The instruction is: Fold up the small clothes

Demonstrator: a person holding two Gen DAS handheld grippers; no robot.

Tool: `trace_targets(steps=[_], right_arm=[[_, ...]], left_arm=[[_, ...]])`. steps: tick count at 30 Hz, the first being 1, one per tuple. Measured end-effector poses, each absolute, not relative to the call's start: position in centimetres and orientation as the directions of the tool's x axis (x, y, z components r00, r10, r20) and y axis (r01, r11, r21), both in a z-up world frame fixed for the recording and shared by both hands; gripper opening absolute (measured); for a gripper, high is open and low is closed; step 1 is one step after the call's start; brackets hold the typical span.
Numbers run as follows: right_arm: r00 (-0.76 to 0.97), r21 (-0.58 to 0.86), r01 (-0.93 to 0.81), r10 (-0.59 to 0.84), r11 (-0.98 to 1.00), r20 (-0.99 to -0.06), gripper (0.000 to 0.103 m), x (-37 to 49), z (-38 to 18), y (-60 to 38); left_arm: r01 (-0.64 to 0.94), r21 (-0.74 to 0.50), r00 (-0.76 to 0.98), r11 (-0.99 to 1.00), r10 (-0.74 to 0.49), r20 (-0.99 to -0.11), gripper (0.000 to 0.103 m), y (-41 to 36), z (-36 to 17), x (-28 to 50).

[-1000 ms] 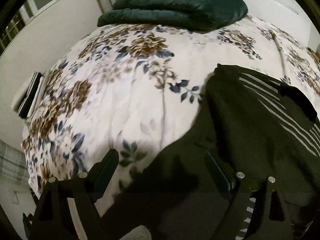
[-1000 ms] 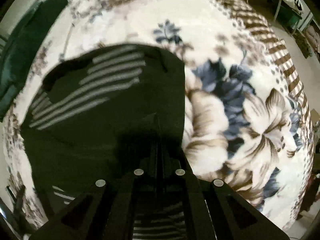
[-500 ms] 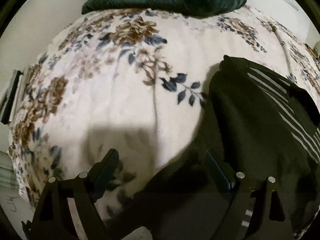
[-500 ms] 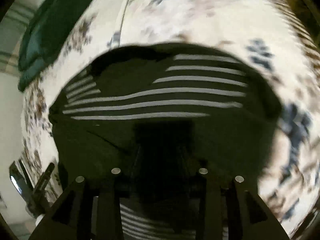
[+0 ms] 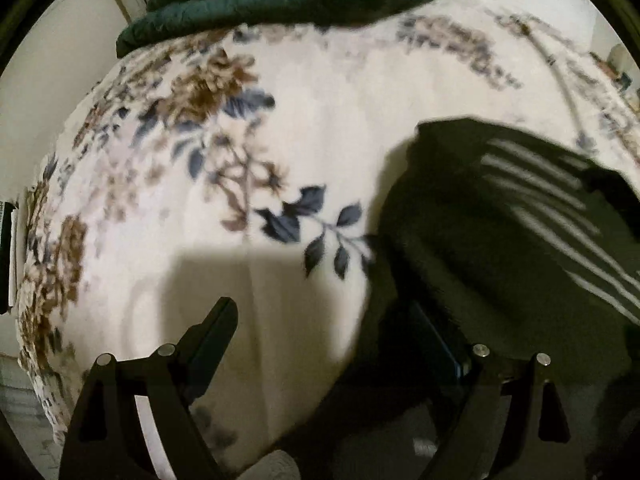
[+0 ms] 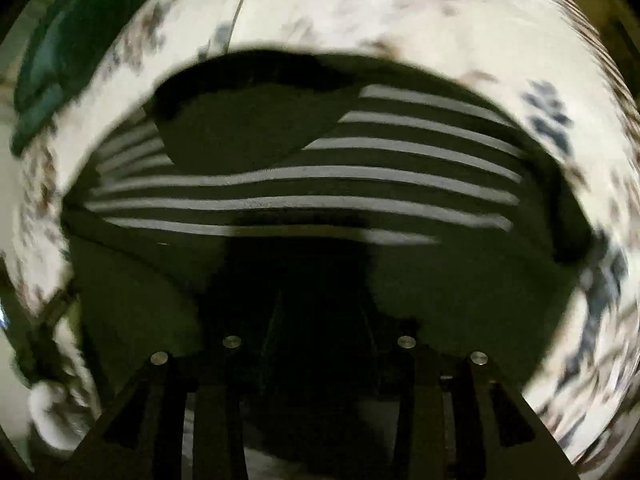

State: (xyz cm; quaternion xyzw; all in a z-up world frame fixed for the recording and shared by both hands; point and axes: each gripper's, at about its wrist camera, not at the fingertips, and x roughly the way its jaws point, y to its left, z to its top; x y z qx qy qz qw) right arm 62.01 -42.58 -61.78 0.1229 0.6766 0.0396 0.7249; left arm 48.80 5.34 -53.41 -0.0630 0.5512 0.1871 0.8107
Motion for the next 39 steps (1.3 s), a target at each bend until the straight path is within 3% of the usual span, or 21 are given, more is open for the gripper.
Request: trace_targets(steps=[3,8,16,24,32,33,35,37,39], right_arm=[[0.105,0.253,0.191,0.237,0.948,-0.966,0.056,58.7,-58.4,-45.9],[0.108,0.254,0.278,0.232,0.926,-0.967,0.061,52.1,-54.9,-52.3],[0.049,0.325,0.311,0.327,0.893,-0.944,0.061,45.1,-57.8,-64.5],[0.0,0.394,0.179,0.401,0.901,-0.916,0.061,47.4,-60.7,-69.8],[0.007,0.546,0.162,0.553,0.822,-0.833,0.061,55.2,-65.3,-69.5],[0.012,0.563,0.161,0.568,0.811,-0.823,0.061,56.4,-65.6,-69.2],[0.017,0.599,0.168,0.606,0.783,-0.796,0.061,58.8,-66.6,-68.5],[0.018,0.627,0.18,0.634,0.758,-0.773,0.061,61.1,-67.6,-67.7],[0.012,0.643,0.192,0.653,0.741,-0.757,0.061,63.0,-68.7,-66.7]], left_arm=[[-0.337,0.083,0.352,0.938,0.207,-0.913,0.088,3.9,-51.1,46.2],[-0.224,0.029,0.33,0.974,0.103,-0.938,0.088,-2.2,-49.1,39.4],[-0.098,0.017,0.167,0.995,0.033,-0.985,0.088,-17.8,-51.1,27.1],[0.051,0.078,0.044,0.996,0.076,-0.996,0.088,-34.0,-57.6,19.3],[0.051,0.173,0.112,0.984,0.167,-0.98,0.087,-37.4,-60.4,19.5],[0.059,0.177,0.131,0.983,0.168,-0.977,0.084,-37.4,-60.2,19.7],[0.088,0.154,0.158,0.984,0.139,-0.978,0.06,-37.9,-60.0,19.7],[0.128,0.149,0.177,0.98,0.126,-0.976,0.018,-39.0,-59.6,19.6],[0.149,0.169,0.198,0.974,0.138,-0.97,0.004,-40.0,-59.1,19.6]])
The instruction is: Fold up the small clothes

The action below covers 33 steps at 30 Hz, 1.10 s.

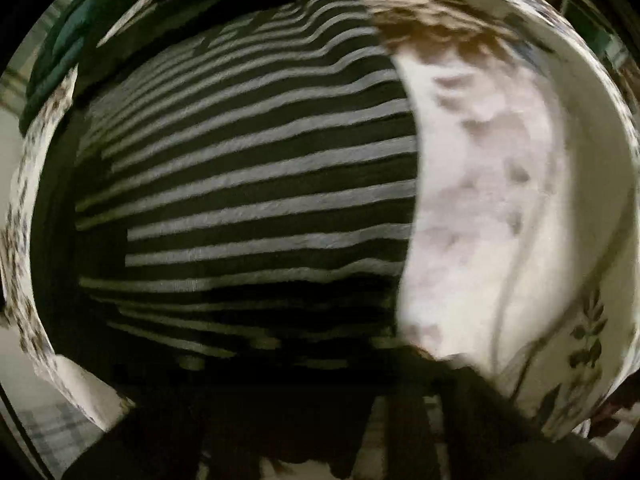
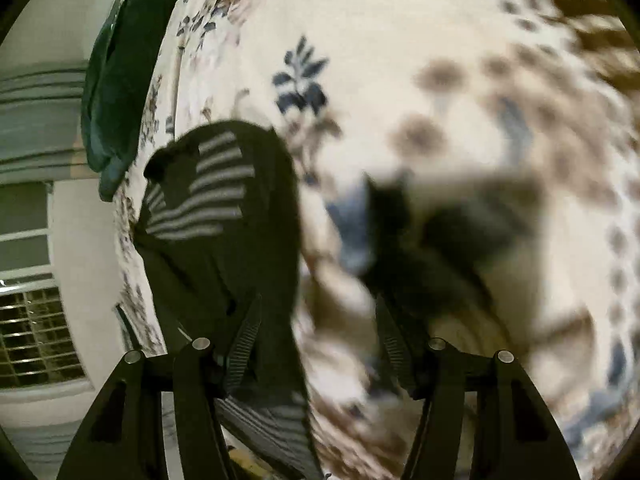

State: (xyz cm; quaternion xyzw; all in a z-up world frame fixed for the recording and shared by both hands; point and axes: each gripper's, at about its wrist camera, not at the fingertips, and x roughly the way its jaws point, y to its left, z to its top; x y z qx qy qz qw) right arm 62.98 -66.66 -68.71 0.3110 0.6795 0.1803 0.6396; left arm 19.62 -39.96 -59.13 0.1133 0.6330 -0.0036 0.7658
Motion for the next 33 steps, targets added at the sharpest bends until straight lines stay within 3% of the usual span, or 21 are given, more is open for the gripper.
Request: trace_targets(steps=[8,11,12,21,33], right_arm=[[-0.026,0.647,0.208,0.665,0.734,-0.746,0.06,66.0,-70.7,-63.3],[-0.028,0.622,0.21,0.641,0.754,-0.767,0.012,66.1,-70.1,-62.5],[-0.014,0.607,0.197,0.621,0.77,-0.784,0.01,66.1,-69.5,-62.1],[0.029,0.52,0.102,0.52,0.848,-0.853,0.008,66.7,-62.0,-57.7],[0.081,0.401,0.005,0.399,0.916,-0.913,0.008,69.6,-51.7,-42.4]], left_arm=[[-0.014,0.088,0.255,0.996,0.088,-0.963,0.002,-37.1,-54.2,19.7],[-0.06,0.069,0.273,0.996,0.083,-0.958,0.002,-35.5,-51.7,19.2],[-0.079,0.06,0.277,0.995,0.079,-0.957,0.002,-35.0,-51.0,19.4],[-0.244,-0.082,0.351,0.966,0.009,-0.936,0.001,-25.9,-44.9,18.3],[-0.411,-0.257,0.44,0.875,-0.056,-0.896,0.001,-9.7,-43.3,18.0]])
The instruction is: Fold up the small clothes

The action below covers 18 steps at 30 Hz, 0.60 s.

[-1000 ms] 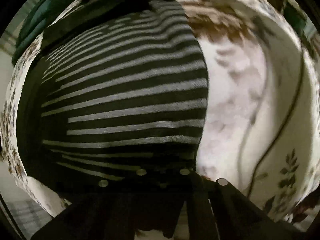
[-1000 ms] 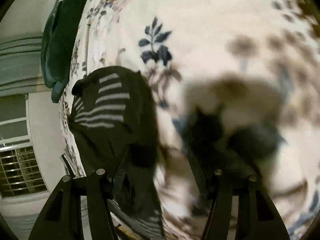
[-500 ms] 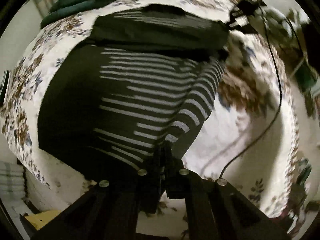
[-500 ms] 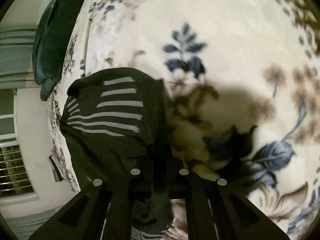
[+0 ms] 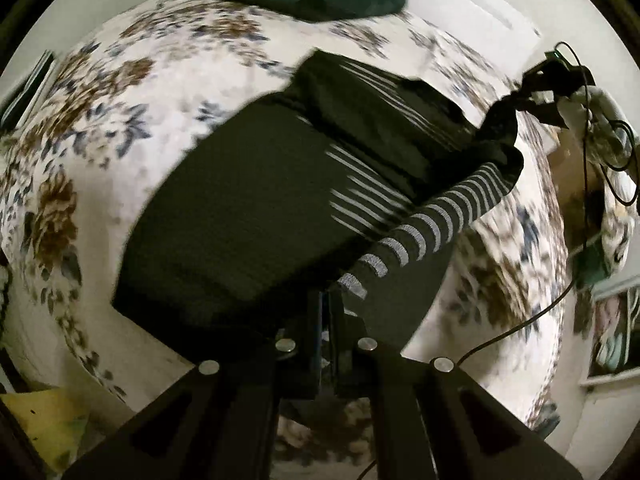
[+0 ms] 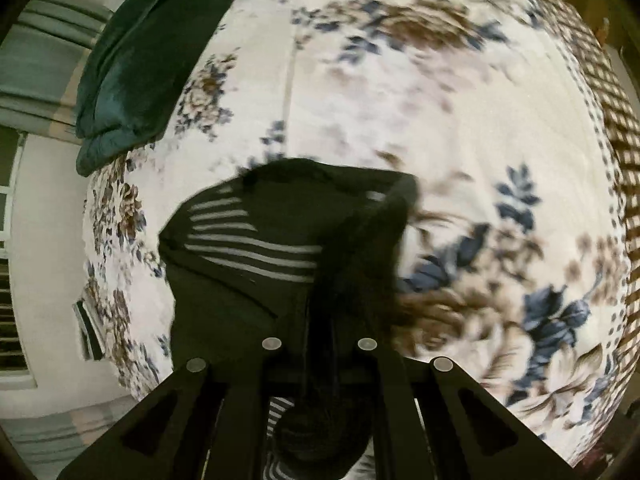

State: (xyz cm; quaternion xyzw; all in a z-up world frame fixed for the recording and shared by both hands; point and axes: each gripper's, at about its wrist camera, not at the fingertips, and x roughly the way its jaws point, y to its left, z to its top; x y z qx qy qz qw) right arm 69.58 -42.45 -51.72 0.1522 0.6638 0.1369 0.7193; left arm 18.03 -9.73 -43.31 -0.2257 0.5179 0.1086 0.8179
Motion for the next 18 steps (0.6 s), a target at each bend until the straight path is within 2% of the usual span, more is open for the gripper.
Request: trace_targets(steps=[7,11,14,15,16,18], right_arm=[[0.083,0.309,-0.075,0.315,0.948,-0.945,0.007,72.5,-50.5,-25.7],[0.061,0.246,-0.109,0.254,0.963,-0.965,0.007,73.9,-53.5,-16.2],[-0.015,0.194,-0.126,0.193,0.973,-0.981,0.009,74.2,-57.9,-11.1],[-0.041,0.212,-0.116,0.209,0.97,-0.977,0.014,74.0,-58.9,-10.4],[-0.051,0.236,-0.111,0.232,0.965,-0.971,0.015,73.8,-59.4,-10.0],[-0.065,0.305,-0.108,0.299,0.946,-0.952,0.03,72.2,-59.5,-10.0]], left_arm=[[-0.498,-0.34,0.471,0.797,-0.08,-0.878,0.001,-1.1,-44.4,16.9],[-0.541,-0.378,0.456,0.751,-0.116,-0.882,0.001,3.3,-47.2,16.3],[-0.581,-0.339,0.388,0.74,-0.114,-0.914,0.002,6.4,-51.1,15.9],[-0.592,-0.338,0.374,0.731,-0.122,-0.919,0.003,7.2,-51.9,15.7],[-0.622,-0.335,0.34,0.707,-0.141,-0.93,0.003,8.8,-53.3,15.1],[-0.648,-0.365,0.339,0.668,-0.175,-0.924,0.003,10.9,-54.3,13.8]])
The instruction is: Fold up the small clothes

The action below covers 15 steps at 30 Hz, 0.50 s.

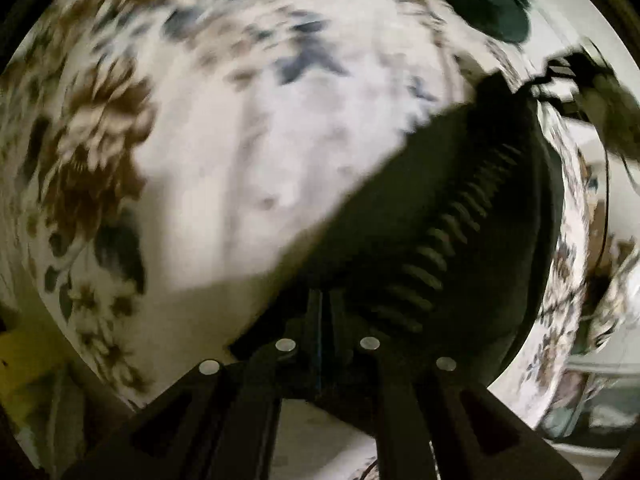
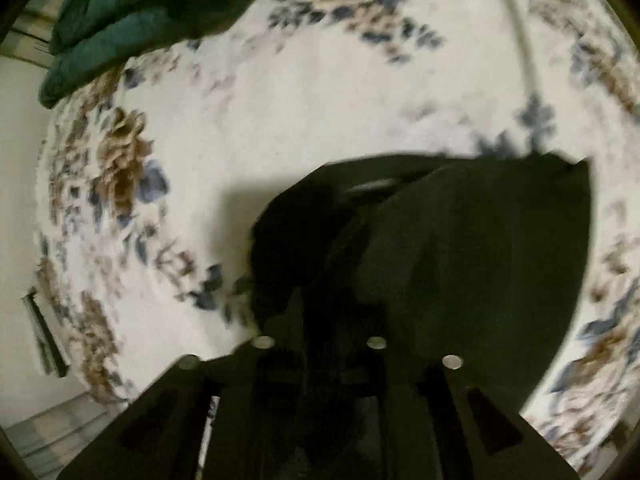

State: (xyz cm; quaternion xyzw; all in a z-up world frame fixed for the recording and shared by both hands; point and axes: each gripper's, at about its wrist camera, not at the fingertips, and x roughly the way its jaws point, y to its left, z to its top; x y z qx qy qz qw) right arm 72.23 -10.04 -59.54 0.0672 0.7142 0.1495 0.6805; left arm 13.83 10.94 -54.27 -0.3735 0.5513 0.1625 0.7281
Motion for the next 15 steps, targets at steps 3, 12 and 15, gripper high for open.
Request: trace_targets(steps=[3,12,15], right_arm=[[-0.074,0.337,-0.112,0.331,0.935,-0.941,0.044,69.1,-59.0,-11.6],[-0.22,0.421,-0.022,0.406,0.907,-0.887,0.045,56.5,-63.0,-16.2],[-0.26,0.457,0.051,0.454,0.888,-0.852,0.045,55.5,-65.8,-14.3]], left_arm=[[-0.64,-0.384,0.343,0.665,-0.2,-0.918,0.008,12.2,-54.4,13.1],[-0.427,-0.367,0.335,0.826,-0.233,-0.913,0.052,6.2,-53.4,18.2],[-0.399,-0.332,0.306,0.855,-0.218,-0.927,0.052,4.7,-53.8,19.0]])
